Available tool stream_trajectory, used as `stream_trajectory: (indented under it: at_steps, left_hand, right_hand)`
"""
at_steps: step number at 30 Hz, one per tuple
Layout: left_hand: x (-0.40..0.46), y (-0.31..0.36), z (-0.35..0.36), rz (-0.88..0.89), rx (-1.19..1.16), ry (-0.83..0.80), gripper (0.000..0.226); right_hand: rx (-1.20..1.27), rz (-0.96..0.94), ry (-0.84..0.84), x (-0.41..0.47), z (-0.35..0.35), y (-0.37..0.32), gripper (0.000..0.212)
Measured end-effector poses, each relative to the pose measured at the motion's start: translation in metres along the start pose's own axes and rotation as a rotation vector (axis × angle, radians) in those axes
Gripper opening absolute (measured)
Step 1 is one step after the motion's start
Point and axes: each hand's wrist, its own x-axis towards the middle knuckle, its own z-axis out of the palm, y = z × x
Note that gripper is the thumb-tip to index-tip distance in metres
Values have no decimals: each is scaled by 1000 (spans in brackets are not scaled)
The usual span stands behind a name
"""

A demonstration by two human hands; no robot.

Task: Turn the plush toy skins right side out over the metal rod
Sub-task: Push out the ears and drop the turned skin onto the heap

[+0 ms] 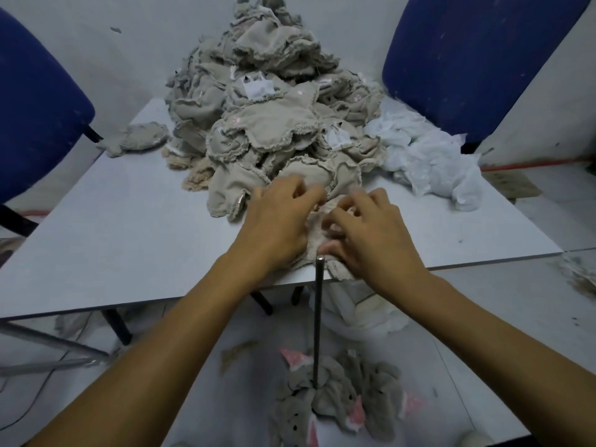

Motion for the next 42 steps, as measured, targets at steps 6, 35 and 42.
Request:
stream_trajectory:
  at_steps: [6, 35, 42]
  left_hand:
    - [3, 11, -9, 101, -423, -328, 33]
    - [-7, 35, -11, -105, -333, 235, 13]
    - [-19, 49, -24, -242, -418, 318, 16]
  right_hand:
    - [50, 131, -100, -8, -3, 4, 25]
    - [239, 338, 119, -4, -20, -13, 44]
    - [620, 386, 406, 1, -33, -18, 68]
